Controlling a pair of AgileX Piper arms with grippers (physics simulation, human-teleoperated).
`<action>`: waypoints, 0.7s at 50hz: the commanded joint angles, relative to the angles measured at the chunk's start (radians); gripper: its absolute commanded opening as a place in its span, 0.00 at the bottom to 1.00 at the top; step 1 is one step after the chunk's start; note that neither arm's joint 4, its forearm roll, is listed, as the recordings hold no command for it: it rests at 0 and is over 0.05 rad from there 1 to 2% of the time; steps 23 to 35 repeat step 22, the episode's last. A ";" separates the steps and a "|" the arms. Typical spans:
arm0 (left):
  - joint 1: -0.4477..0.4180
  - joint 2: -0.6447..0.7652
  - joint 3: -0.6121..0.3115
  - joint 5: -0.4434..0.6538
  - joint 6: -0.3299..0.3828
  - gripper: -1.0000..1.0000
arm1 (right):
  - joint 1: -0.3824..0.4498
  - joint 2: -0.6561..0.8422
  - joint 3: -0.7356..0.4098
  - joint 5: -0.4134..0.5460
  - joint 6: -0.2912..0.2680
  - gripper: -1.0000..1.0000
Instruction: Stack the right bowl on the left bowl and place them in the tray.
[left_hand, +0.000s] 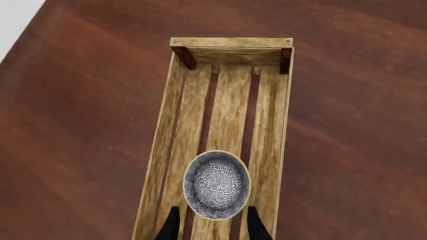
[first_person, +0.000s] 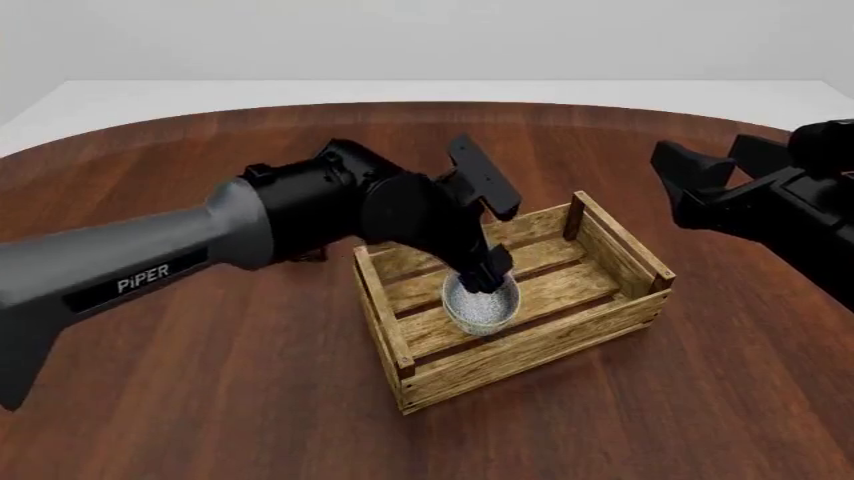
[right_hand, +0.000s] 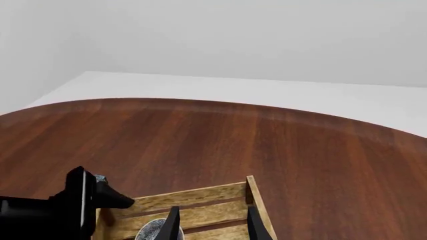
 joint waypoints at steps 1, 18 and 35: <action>0.063 -0.082 0.032 -0.055 -0.059 1.00 | -0.002 0.008 -0.002 -0.004 -0.002 1.00; 0.130 -0.238 0.045 -0.082 -0.171 1.00 | -0.001 0.022 0.000 -0.012 -0.017 1.00; 0.141 -0.246 0.060 -0.095 -0.178 1.00 | 0.003 0.036 0.000 -0.019 -0.020 1.00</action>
